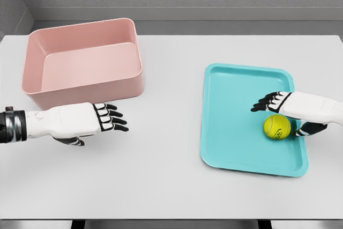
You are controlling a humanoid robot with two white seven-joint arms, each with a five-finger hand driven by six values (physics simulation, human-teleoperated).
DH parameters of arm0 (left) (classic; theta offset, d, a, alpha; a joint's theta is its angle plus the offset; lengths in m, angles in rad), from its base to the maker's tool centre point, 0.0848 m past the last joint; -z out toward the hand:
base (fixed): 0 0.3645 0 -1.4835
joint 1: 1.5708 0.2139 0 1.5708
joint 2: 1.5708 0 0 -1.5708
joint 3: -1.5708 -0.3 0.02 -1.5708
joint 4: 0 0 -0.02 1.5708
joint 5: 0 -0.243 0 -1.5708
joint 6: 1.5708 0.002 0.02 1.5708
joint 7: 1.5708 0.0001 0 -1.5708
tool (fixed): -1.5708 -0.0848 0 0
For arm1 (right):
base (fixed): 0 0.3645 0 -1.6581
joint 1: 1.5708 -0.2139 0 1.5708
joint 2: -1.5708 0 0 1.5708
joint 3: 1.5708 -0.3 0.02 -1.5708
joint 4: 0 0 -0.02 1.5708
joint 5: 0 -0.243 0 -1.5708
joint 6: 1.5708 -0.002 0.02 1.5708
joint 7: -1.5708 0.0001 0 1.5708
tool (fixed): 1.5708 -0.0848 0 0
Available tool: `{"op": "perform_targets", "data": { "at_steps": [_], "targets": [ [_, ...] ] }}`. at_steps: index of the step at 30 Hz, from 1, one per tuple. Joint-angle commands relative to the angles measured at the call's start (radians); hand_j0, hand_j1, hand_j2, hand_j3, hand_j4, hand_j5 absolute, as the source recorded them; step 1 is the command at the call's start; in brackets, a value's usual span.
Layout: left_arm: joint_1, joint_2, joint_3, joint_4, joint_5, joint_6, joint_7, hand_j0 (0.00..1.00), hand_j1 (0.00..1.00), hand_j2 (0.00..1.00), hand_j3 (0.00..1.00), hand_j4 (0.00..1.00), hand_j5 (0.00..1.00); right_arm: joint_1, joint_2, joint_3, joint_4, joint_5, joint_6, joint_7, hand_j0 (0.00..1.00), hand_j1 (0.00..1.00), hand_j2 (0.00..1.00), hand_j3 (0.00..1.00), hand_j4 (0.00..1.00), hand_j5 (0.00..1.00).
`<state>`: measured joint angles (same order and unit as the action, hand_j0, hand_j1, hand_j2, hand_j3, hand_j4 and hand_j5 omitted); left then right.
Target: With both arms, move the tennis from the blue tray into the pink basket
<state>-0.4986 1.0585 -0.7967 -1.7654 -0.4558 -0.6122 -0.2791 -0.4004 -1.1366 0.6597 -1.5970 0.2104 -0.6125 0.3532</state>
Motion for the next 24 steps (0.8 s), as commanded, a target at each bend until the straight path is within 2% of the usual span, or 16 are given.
{"op": "perform_targets", "data": {
  "at_steps": [1, 14, 20, 24],
  "targets": [
    [-0.002, 0.003, 0.001, 0.000, 0.006, 0.001, 0.001, 1.00, 1.00, 1.00, 1.00, 1.00, 1.00, 0.000, -0.002, 0.009, -0.009, -0.006, 0.002, 0.000, 1.00, 1.00, 1.00, 1.00, 1.00, 1.00],
    [0.000, 0.011, 0.001, 0.000, 0.005, 0.001, 0.000, 1.00, 1.00, 1.00, 1.00, 1.00, 1.00, 0.000, 0.015, 0.055, 0.003, -0.006, 0.002, 0.001, 1.00, 1.00, 1.00, 1.00, 1.00, 1.00],
    [0.000, 0.012, 0.001, 0.000, 0.005, 0.001, 0.000, 1.00, 1.00, 1.00, 1.00, 1.00, 1.00, 0.000, 0.027, 0.061, 0.015, -0.009, 0.091, 0.003, 1.00, 1.00, 1.00, 1.00, 1.00, 1.00],
    [0.000, 0.012, 0.001, 0.000, 0.005, 0.001, 0.001, 1.00, 1.00, 1.00, 1.00, 1.00, 1.00, 0.000, 0.038, 0.063, 0.029, -0.009, 0.096, 0.003, 1.00, 1.00, 1.00, 1.00, 1.00, 1.00]
  ]
}}
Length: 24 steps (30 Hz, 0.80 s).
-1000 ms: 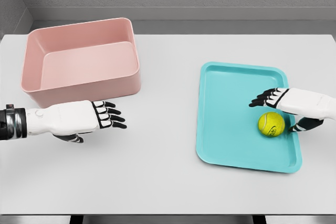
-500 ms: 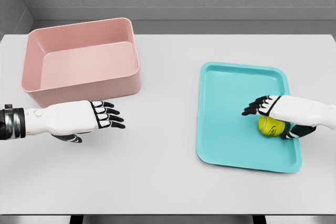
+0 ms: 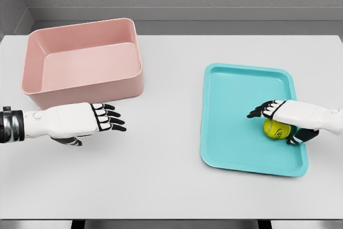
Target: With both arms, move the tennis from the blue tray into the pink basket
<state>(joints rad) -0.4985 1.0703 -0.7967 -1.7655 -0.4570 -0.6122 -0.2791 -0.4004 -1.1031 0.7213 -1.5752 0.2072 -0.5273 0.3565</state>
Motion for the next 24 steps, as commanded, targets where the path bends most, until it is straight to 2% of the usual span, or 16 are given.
{"op": "perform_targets", "data": {
  "at_steps": [1, 4, 13, 21, 24],
  "targets": [
    [0.000, 0.004, 0.001, 0.000, 0.006, 0.001, 0.000, 1.00, 1.00, 1.00, 1.00, 1.00, 1.00, 0.000, 0.008, 0.003, 0.009, -0.006, 0.010, 0.001, 1.00, 1.00, 1.00, 1.00, 1.00, 1.00],
    [0.000, 0.004, 0.001, 0.000, 0.006, 0.001, 0.000, 1.00, 1.00, 1.00, 1.00, 1.00, 1.00, 0.000, 0.008, 0.007, 0.014, -0.005, 0.009, 0.001, 1.00, 1.00, 1.00, 1.00, 1.00, 1.00],
    [0.000, 0.010, 0.002, 0.000, 0.004, 0.001, 0.000, 1.00, 1.00, 1.00, 1.00, 1.00, 1.00, -0.002, 0.008, 0.007, 0.014, -0.005, 0.001, 0.013, 0.83, 0.83, 0.83, 0.83, 0.83, 0.83],
    [0.000, 0.010, 0.002, 0.000, 0.004, 0.001, 0.000, 1.00, 1.00, 1.00, 1.00, 1.00, 1.00, -0.002, 0.006, 0.006, 0.031, -0.005, 0.000, 0.013, 0.78, 0.78, 0.78, 0.78, 0.78, 0.78],
    [0.000, 0.011, 0.002, 0.000, 0.004, 0.001, 0.001, 1.00, 1.00, 1.00, 1.00, 1.00, 1.00, -0.002, 0.006, 0.006, 0.034, -0.005, -0.002, 0.013, 0.72, 0.72, 0.72, 0.72, 0.72, 0.72]
  ]
}}
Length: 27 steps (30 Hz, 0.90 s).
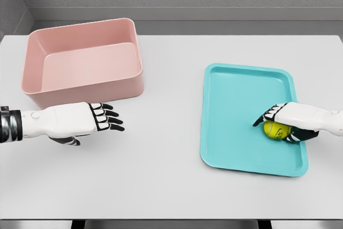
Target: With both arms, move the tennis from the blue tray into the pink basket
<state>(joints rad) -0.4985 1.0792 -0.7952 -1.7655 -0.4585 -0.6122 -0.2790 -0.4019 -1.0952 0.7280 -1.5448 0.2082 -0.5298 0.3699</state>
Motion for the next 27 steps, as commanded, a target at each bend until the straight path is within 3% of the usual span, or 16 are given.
{"op": "perform_targets", "data": {
  "at_steps": [1, 12, 27],
  "targets": [
    [0.000, 0.002, 0.001, 0.000, 0.006, 0.001, 0.001, 1.00, 1.00, 1.00, 1.00, 1.00, 1.00, 0.000, -0.002, -0.001, 0.003, -0.006, -0.001, 0.000, 0.71, 0.71, 0.71, 0.71, 0.71, 0.71],
    [-0.011, 0.004, 0.002, 0.000, 0.006, 0.001, 0.000, 1.00, 1.00, 1.00, 1.00, 1.00, 1.00, -0.014, -0.002, -0.010, -0.006, -0.006, -0.025, 0.000, 0.55, 0.55, 0.55, 0.55, 0.55, 0.55],
    [-0.012, 0.013, 0.002, 0.000, 0.006, 0.001, 0.000, 1.00, 1.00, 1.00, 1.00, 1.00, 1.00, -0.072, 0.000, -0.012, -0.034, -0.006, -0.073, 0.000, 0.56, 0.56, 0.56, 0.56, 0.56, 0.56]
  ]
}}
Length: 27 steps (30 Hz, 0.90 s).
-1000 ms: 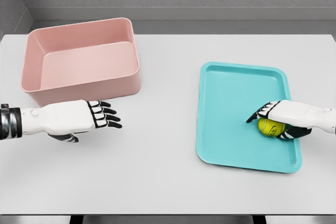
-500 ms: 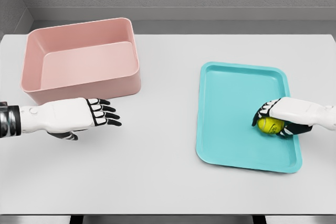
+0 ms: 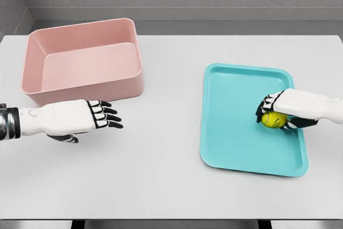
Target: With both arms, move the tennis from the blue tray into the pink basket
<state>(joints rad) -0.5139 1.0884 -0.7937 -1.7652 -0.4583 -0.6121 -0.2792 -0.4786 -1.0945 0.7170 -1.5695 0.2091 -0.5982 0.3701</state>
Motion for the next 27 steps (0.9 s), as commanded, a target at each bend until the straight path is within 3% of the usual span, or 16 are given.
{"op": "perform_targets", "data": {
  "at_steps": [1, 8, 27],
  "targets": [
    [0.000, 0.004, 0.001, 0.000, 0.006, 0.001, 0.000, 1.00, 1.00, 1.00, 1.00, 1.00, 1.00, 0.000, -0.001, -0.001, -0.012, -0.007, -0.005, 0.001, 0.56, 0.56, 0.56, 0.56, 0.56, 0.56],
    [-0.002, 0.005, 0.001, 0.000, 0.006, 0.001, 0.002, 1.00, 1.00, 1.00, 1.00, 1.00, 1.00, -0.037, 0.016, -0.001, -0.049, -0.007, -0.011, 0.009, 0.56, 0.56, 0.56, 0.56, 0.56, 0.56],
    [-0.005, 0.030, 0.007, 0.000, 0.006, 0.001, 0.000, 1.00, 1.00, 1.00, 1.00, 1.00, 1.00, -0.094, 0.137, 0.010, -0.060, -0.007, -0.013, 0.038, 0.56, 0.56, 0.56, 0.56, 0.56, 0.56]
  ]
}}
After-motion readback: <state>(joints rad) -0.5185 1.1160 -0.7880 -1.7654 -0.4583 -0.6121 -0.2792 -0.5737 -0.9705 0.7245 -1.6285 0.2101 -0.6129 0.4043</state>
